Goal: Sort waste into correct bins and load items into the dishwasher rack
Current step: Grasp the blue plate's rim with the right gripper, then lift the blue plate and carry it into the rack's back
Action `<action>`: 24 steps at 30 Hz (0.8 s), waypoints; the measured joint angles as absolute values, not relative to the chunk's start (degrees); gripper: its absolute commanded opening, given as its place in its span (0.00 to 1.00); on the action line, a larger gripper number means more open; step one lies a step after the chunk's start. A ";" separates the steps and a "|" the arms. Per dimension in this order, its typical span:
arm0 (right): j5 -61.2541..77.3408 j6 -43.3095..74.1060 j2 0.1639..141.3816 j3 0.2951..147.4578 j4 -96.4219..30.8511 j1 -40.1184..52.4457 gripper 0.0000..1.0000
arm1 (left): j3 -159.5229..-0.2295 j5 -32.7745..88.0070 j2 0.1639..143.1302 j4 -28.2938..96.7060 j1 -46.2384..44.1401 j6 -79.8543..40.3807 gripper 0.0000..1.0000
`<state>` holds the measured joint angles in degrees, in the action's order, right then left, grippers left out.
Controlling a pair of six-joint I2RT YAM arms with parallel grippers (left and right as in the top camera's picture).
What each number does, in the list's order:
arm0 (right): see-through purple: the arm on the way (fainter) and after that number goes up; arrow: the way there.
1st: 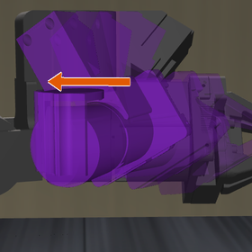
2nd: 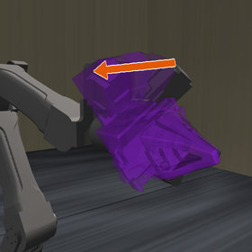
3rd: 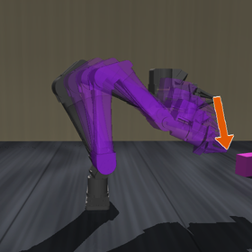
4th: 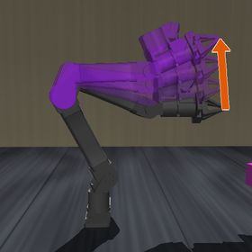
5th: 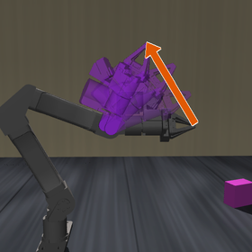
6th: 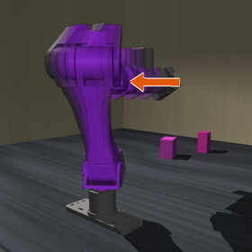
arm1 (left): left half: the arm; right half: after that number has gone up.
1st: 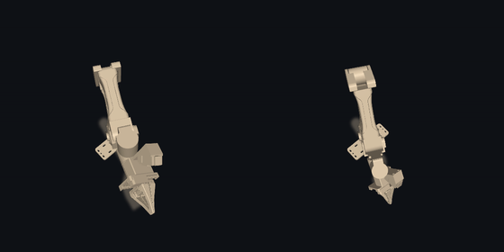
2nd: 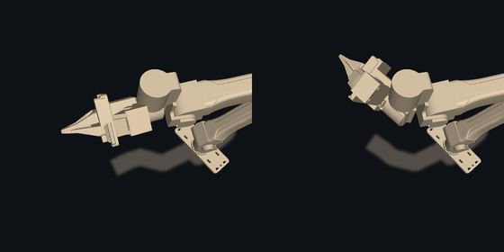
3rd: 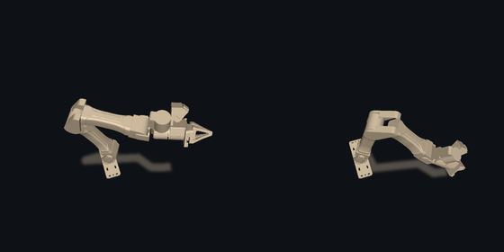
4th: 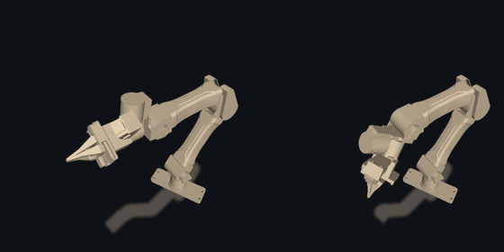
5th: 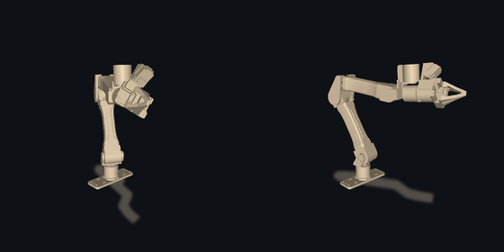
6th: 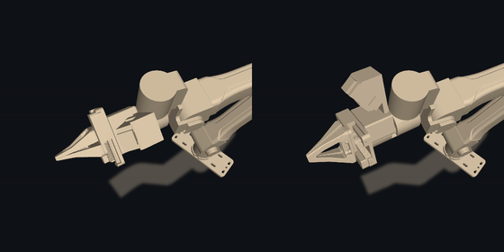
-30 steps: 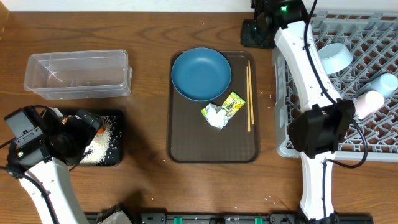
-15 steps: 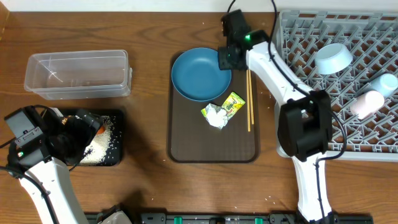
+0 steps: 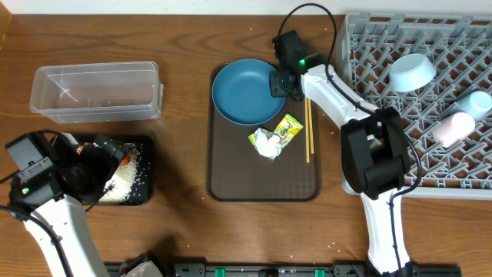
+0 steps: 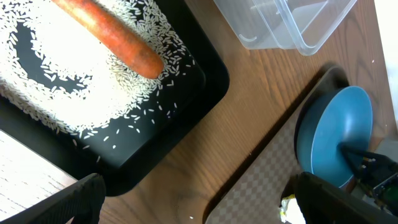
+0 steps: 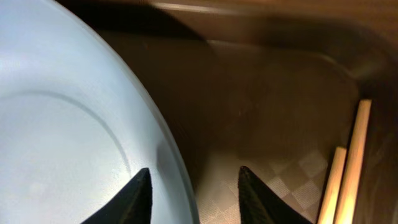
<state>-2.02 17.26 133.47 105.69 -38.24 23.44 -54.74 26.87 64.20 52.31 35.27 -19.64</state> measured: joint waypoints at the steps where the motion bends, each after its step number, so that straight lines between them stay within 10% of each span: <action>1: -1.96 17.19 133.47 105.56 -38.24 23.44 0.18 | -54.74 26.87 64.20 52.31 35.27 -19.64 0.98; 4: -2.09 17.34 133.47 105.45 -37.47 23.44 0.01 | -54.74 26.87 64.20 52.31 35.27 -19.64 0.98; 24: 2.07 19.05 128.16 105.58 -38.41 21.08 0.01 | -54.74 26.87 64.20 52.31 35.27 -19.64 0.98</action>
